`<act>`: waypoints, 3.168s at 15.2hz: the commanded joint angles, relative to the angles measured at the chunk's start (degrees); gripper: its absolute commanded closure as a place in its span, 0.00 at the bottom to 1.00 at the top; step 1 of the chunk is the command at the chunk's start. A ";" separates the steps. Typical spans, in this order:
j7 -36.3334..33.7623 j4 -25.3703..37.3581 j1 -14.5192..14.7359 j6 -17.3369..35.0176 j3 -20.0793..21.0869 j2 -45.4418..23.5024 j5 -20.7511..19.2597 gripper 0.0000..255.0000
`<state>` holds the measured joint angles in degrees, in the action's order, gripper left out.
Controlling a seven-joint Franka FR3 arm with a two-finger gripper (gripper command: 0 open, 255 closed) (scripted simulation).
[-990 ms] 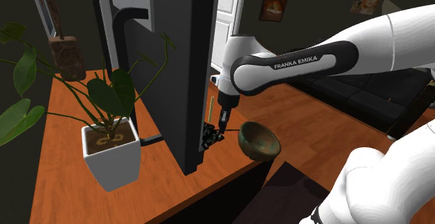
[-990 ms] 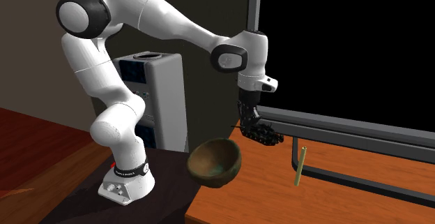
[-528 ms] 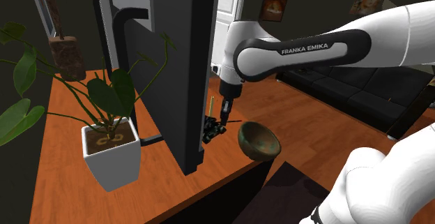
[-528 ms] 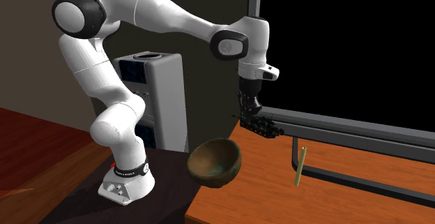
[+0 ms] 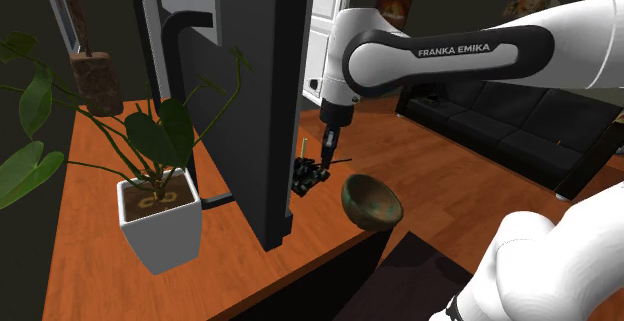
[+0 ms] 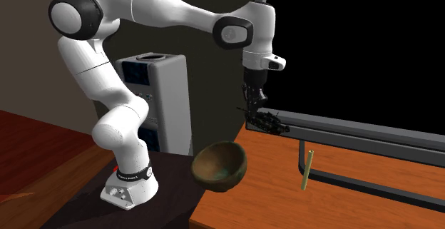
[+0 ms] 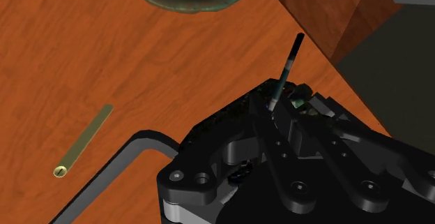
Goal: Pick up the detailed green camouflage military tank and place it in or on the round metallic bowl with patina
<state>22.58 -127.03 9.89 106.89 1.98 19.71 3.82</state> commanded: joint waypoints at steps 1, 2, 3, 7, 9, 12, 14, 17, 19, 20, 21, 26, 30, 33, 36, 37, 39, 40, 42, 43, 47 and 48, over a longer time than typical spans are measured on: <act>1.23 -2.06 -0.50 -0.71 -0.88 2.75 -0.28 1.00; 2.08 -3.66 -0.86 -1.05 -1.50 4.64 -0.53 1.00; 2.93 -5.19 -1.23 -1.44 -2.14 6.52 -0.82 1.00; 6.39 -10.68 -2.91 -3.48 -4.89 13.89 -2.48 1.00; 8.19 -13.03 -3.92 -4.77 -6.37 17.48 -3.57 1.00; 11.02 -16.06 -5.63 -6.99 -8.75 22.68 -5.57 1.00; 12.77 -17.55 -6.74 -8.41 -10.24 25.58 -6.91 1.00; 12.83 -19.89 -6.84 -6.14 -10.41 25.65 -7.07 1.00; 12.88 -21.41 -6.90 -4.59 -10.54 25.63 -7.18 1.00; 12.90 -22.16 -6.94 -3.81 -10.61 25.59 -7.23 1.00; 12.92 -22.90 -6.96 -3.02 -10.68 25.54 -7.29 1.00; 13.05 -26.46 -7.10 1.04 -11.04 25.03 -7.58 1.00; 13.11 -27.93 -7.16 2.86 -11.21 24.68 -7.71 1.00; 13.11 -27.93 -7.17 2.86 -11.21 24.68 -7.71 1.00; 13.11 -27.93 -7.17 2.86 -11.21 24.68 -7.71 0.00; 13.12 -27.93 -7.17 2.86 -11.21 24.68 -7.71 0.00; 13.12 -27.93 -7.17 2.85 -11.21 24.68 -7.71 0.00; 13.12 -27.93 -7.17 2.86 -11.21 24.68 -7.71 0.00; 13.12 -26.19 -7.14 0.78 -11.08 25.02 -7.60 0.00; 13.13 -24.39 -7.10 -1.25 -10.96 25.26 -7.50 0.00; 13.15 -21.04 -7.02 -4.76 -10.76 25.43 -7.32 0.00; 13.15 -21.04 -7.02 -4.76 -10.76 25.42 -7.32 0.00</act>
<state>35.69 -148.23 2.89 102.37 -8.77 45.08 -3.48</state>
